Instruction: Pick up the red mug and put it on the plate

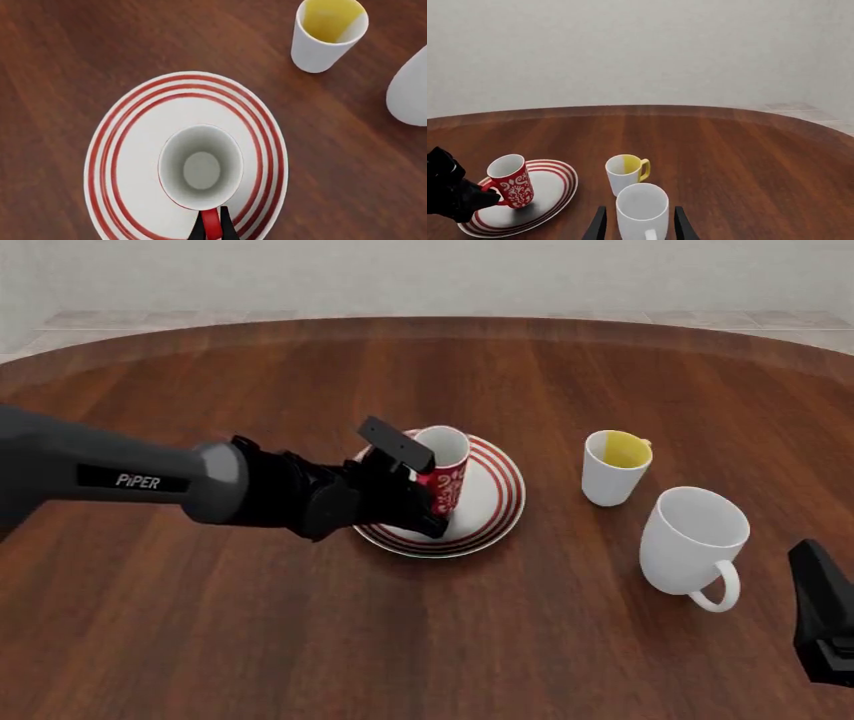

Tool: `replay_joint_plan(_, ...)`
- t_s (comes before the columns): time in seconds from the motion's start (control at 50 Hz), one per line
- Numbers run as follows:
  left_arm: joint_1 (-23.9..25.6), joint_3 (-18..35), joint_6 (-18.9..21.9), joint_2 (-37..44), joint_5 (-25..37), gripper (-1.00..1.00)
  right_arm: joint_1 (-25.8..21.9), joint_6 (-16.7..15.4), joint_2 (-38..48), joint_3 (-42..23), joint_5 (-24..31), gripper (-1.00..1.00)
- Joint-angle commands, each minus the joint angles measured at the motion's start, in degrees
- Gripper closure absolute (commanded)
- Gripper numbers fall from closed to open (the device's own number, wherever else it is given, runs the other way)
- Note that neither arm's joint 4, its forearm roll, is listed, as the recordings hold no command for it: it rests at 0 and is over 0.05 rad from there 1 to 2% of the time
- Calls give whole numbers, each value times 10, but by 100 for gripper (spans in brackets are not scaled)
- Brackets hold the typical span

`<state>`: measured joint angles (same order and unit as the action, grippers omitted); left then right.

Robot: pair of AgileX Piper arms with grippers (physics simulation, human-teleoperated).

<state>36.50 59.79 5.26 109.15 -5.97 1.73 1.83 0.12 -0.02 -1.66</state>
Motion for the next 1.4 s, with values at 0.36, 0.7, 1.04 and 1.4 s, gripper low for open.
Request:
replay_joint_plan(0.36,1,0,5,16,-10,100,2,3,0,0,-1,-100)
replay_joint_plan(0.7,3,0,1,22,-12,100,2,2,-1,0,0,-100)
replay_joint_plan(1.04,9,3,-3,30,-11,100,1,1,-1,0,1,-100)
replay_joint_plan(1.4,14,6,-1,29,-1,100,0,-1,-1,-1,3,-100)
